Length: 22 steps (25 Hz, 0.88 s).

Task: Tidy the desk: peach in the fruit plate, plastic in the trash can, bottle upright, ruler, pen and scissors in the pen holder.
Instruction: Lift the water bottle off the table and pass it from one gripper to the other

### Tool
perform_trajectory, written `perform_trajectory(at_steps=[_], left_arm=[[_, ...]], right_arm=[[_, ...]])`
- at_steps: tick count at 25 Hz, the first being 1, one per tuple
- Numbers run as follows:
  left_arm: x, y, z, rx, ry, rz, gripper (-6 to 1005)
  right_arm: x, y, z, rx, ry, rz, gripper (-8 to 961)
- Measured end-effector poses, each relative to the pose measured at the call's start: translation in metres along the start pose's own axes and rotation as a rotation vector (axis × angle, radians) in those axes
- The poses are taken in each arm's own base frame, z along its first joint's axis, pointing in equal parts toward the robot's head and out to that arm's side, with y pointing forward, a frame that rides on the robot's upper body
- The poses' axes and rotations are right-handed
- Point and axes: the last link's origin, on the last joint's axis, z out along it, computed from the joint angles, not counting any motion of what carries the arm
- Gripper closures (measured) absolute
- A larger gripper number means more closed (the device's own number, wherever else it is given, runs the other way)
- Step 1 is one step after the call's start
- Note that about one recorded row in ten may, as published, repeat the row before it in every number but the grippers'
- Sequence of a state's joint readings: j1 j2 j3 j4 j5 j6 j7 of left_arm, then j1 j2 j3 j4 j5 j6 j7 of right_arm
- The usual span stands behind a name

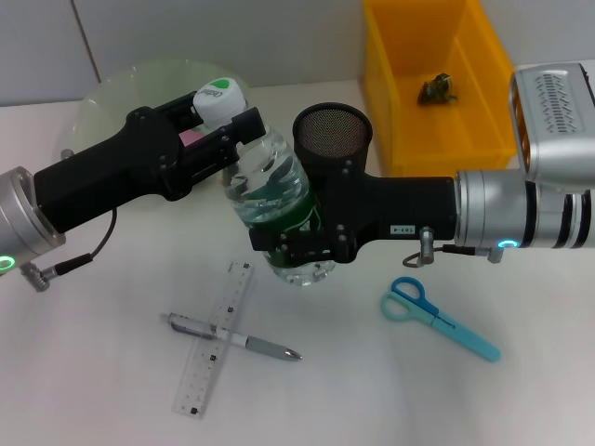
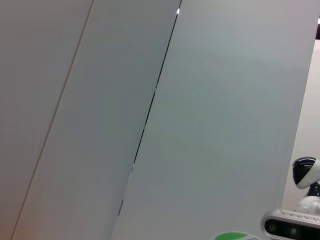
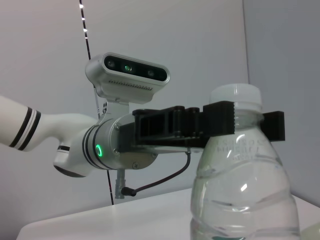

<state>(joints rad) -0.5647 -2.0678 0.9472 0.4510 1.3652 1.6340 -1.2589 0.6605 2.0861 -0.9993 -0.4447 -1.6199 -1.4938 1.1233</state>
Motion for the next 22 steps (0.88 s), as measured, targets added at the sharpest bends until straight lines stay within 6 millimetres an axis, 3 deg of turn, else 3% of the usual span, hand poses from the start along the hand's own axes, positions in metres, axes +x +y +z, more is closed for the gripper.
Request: perform_trajectory(at_steps=[10, 22], left_arm=[[0.0006, -0.0001, 0.0006, -0.002, 0.001, 0.002, 551], [0.0009, -0.0003, 0.0007, -0.001, 0.002, 0.003, 553]], right_arm=[[-0.0002, 0.0000, 0.0003, -0.001, 0.001, -0.001, 184], [-0.0012, 0.0003, 0.0003, -0.005, -0.001, -0.016, 185]])
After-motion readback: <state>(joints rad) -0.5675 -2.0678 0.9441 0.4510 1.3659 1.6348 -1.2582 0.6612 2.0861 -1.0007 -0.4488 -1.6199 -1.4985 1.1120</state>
